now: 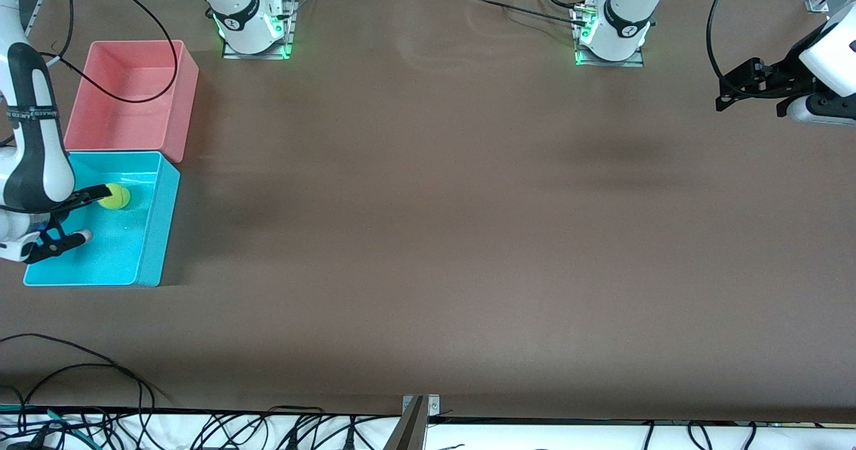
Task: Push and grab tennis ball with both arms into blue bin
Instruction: 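Open the right gripper to drop the ball into the cyan bin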
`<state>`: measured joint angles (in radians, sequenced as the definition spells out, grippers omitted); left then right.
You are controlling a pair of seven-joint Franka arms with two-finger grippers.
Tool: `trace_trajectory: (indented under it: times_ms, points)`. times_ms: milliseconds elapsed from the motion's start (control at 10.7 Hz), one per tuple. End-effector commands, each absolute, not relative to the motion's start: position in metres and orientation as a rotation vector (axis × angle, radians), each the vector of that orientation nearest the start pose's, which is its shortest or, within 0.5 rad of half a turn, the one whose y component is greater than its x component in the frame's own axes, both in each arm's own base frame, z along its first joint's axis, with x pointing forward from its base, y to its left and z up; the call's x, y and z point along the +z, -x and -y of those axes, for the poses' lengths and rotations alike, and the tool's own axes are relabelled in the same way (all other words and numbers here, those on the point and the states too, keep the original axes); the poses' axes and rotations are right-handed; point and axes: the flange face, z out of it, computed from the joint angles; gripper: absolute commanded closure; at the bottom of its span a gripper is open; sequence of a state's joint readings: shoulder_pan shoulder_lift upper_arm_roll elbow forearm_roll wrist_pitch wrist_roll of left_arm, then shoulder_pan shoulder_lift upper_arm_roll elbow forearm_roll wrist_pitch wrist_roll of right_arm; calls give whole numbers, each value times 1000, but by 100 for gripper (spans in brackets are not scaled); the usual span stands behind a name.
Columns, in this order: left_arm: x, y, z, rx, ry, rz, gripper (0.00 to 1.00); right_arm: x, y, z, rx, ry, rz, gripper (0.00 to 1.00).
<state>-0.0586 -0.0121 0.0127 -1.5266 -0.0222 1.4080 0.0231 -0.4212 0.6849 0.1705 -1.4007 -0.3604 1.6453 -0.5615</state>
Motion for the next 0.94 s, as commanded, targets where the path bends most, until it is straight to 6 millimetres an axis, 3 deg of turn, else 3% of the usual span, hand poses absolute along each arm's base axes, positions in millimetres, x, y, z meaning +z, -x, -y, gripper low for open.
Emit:
trace_trajectory:
  times_ms: [0, 188, 375, 469, 656, 844]
  points:
    - [644, -534, 28, 179, 3177, -97, 0, 347, -662, 188, 689, 3056, 677, 0]
    - [644, -534, 28, 179, 3177, -97, 0, 401, -678, 155, 575, 3068, 728, 0]
    - [644, -534, 28, 179, 3177, -97, 0, 434, -685, 132, 500, 3053, 779, 0]
    - [644, -534, 28, 179, 3177, -97, 0, 460, -685, 115, 440, 3057, 817, 0]
    - [644, -534, 28, 179, 3177, -97, 0, 485, -686, 83, 372, 3049, 890, 0]
    - [644, -534, 28, 179, 3177, -97, 0, 503, -683, 69, 331, 3050, 923, 0]
